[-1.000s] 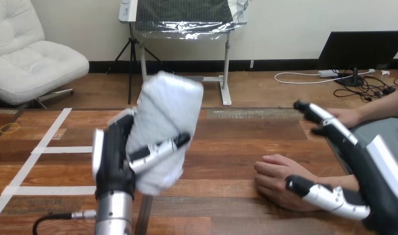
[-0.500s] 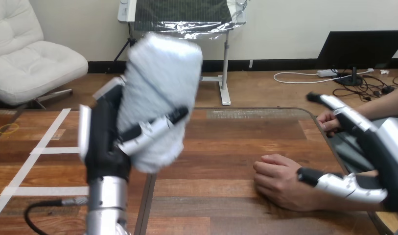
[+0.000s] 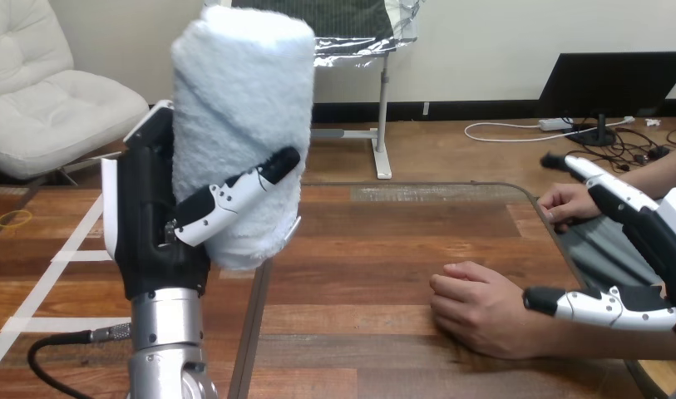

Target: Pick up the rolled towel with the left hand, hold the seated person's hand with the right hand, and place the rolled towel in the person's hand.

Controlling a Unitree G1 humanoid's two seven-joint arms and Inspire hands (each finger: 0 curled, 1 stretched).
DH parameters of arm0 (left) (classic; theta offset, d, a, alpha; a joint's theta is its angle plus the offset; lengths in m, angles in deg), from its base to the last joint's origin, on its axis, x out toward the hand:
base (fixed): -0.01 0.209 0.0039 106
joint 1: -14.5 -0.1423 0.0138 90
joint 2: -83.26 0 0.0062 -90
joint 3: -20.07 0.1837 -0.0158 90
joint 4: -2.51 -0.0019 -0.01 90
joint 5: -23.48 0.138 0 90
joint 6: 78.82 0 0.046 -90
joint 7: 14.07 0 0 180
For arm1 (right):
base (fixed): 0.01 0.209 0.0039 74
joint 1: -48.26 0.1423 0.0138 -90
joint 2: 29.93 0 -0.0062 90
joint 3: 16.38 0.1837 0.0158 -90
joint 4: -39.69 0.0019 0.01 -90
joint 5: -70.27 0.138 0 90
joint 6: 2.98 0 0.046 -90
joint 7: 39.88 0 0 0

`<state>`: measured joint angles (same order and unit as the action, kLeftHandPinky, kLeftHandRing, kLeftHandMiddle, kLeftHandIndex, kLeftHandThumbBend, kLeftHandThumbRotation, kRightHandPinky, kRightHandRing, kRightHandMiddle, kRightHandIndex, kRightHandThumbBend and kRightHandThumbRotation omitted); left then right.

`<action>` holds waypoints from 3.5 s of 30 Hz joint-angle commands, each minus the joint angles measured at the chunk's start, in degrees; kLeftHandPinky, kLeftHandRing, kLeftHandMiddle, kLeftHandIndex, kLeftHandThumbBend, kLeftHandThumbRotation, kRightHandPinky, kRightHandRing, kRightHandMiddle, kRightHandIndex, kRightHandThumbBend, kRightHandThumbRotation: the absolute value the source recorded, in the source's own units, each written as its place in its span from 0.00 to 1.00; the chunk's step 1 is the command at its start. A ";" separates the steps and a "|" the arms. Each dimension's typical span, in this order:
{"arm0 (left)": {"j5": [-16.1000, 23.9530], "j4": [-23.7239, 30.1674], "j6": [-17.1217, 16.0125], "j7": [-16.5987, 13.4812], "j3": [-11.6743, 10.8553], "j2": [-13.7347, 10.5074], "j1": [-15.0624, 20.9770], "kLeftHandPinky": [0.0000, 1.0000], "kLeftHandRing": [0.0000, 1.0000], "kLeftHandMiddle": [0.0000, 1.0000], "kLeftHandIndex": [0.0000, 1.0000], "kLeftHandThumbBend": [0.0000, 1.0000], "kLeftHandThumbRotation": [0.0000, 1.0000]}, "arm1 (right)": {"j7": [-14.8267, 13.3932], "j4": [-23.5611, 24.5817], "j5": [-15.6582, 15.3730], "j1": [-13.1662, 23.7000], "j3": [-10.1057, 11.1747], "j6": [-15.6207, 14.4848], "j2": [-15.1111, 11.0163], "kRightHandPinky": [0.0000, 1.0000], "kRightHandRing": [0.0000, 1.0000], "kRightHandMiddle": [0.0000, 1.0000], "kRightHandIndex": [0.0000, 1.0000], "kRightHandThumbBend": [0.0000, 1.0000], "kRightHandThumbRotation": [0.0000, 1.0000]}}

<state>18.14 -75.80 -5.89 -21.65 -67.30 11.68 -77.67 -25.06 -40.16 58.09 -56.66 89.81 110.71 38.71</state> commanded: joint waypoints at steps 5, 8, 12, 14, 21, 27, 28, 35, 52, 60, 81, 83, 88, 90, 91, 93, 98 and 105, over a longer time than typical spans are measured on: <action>-1.74 3.45 -0.77 1.49 -0.78 1.18 2.69 0.22 0.28 0.34 0.38 0.51 0.00 | 3.98 -3.50 0.18 5.11 0.49 -0.73 -5.10 0.90 0.90 0.90 0.90 0.99 0.60; -1.86 3.74 -0.49 1.59 -0.96 1.36 2.65 0.22 0.27 0.34 0.38 0.51 0.00 | 5.61 -4.25 -0.07 5.70 0.23 -1.36 -6.14 0.91 0.90 0.90 0.91 0.99 0.59; -2.02 3.68 -0.47 1.91 -1.19 1.31 2.71 0.22 0.27 0.34 0.38 0.51 0.00 | 7.21 -5.17 -0.63 6.47 -0.35 -1.66 -7.30 0.92 0.90 0.90 0.91 0.99 0.57; -2.13 3.51 -0.43 2.16 -1.34 1.19 2.77 0.22 0.27 0.34 0.38 0.51 0.00 | 7.87 -5.59 -0.97 6.79 -0.68 -1.85 -7.80 0.92 0.91 0.91 0.92 0.99 0.56; -2.88 3.14 -0.13 2.84 -1.78 1.17 2.91 0.22 0.28 0.35 0.38 0.50 0.00 | 8.67 -7.60 -2.05 8.03 -1.55 -0.96 -8.59 0.91 0.90 0.90 0.91 1.00 0.51; -3.29 3.18 0.29 3.14 -2.00 1.22 2.91 0.22 0.28 0.35 0.38 0.50 0.00 | 9.23 -8.78 -3.33 8.74 -2.13 -1.31 -9.27 0.90 0.89 0.89 0.90 1.00 0.47; -3.38 3.19 0.38 3.17 -2.03 1.21 2.91 0.22 0.28 0.35 0.38 0.50 0.00 | 9.24 -8.95 -3.41 8.82 -2.17 -1.23 -9.28 0.90 0.89 0.89 0.90 1.00 0.47; -3.73 2.82 0.38 3.58 -2.12 1.12 3.04 0.22 0.28 0.35 0.38 0.50 0.00 | 8.91 -10.02 -5.11 9.53 -2.84 -1.15 -10.04 0.90 0.89 0.89 0.90 1.00 0.43; -4.49 2.74 0.90 4.06 -2.37 1.26 3.02 0.22 0.28 0.34 0.38 0.51 0.00 | 8.20 -10.34 -11.17 10.81 -3.49 -2.16 -10.85 0.89 0.88 0.89 0.89 1.00 0.35; -5.25 2.75 1.10 4.41 -2.51 1.25 3.05 0.22 0.27 0.34 0.38 0.49 0.00 | 8.08 -10.37 -14.16 11.44 -4.32 -2.83 -10.64 0.89 0.88 0.89 0.88 1.00 0.31; -5.94 3.24 2.24 4.63 -2.63 1.06 3.22 0.22 0.28 0.35 0.38 0.49 0.00 | 4.73 -14.95 -20.64 13.66 -9.00 -0.73 -10.42 0.83 0.83 0.85 0.84 1.00 0.23; -6.06 3.32 2.41 4.64 -2.64 1.09 3.26 0.22 0.28 0.35 0.38 0.49 0.00 | 4.44 -15.51 -21.39 13.95 -9.60 -0.60 -10.47 0.82 0.83 0.84 0.84 1.00 0.22; -6.10 3.37 2.59 4.57 -2.71 1.19 3.37 0.22 0.28 0.35 0.38 0.48 0.00 | 3.22 -16.86 -23.02 14.47 -10.87 -0.20 -10.54 0.81 0.82 0.83 0.83 1.00 0.20; -6.12 3.47 2.77 4.48 -2.73 1.24 3.39 0.22 0.28 0.35 0.38 0.48 0.00 | 3.08 -17.51 -23.77 14.81 -11.59 -0.23 -10.62 0.81 0.82 0.83 0.82 1.00 0.19; -6.11 3.50 2.82 4.46 -2.73 1.26 3.40 0.22 0.28 0.34 0.38 0.48 0.00 | 3.02 -17.72 -23.97 14.92 -11.81 -0.21 -10.66 0.81 0.82 0.83 0.82 1.00 0.19; -6.15 3.51 2.85 4.43 -2.80 1.32 3.43 0.22 0.28 0.34 0.38 0.48 0.00 | 2.49 -18.27 -24.93 15.21 -12.52 -0.20 -10.75 0.80 0.81 0.83 0.82 1.00 0.18; -6.33 3.58 2.96 4.56 -2.90 1.36 3.49 0.22 0.27 0.34 0.38 0.48 0.00 | 1.19 -19.44 -27.11 15.82 -14.16 -0.48 -10.89 0.79 0.80 0.82 0.81 1.00 0.19; -6.34 3.58 3.09 4.56 -3.08 1.44 3.52 0.22 0.27 0.34 0.38 0.48 0.00 | 0.41 -20.76 -29.05 16.67 -16.39 -1.28 -10.99 0.78 0.80 0.81 0.81 1.00 0.21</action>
<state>12.25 -75.77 -2.61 -17.49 -70.33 12.28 -77.71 -23.34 -59.61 30.36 -43.64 75.34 110.07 28.71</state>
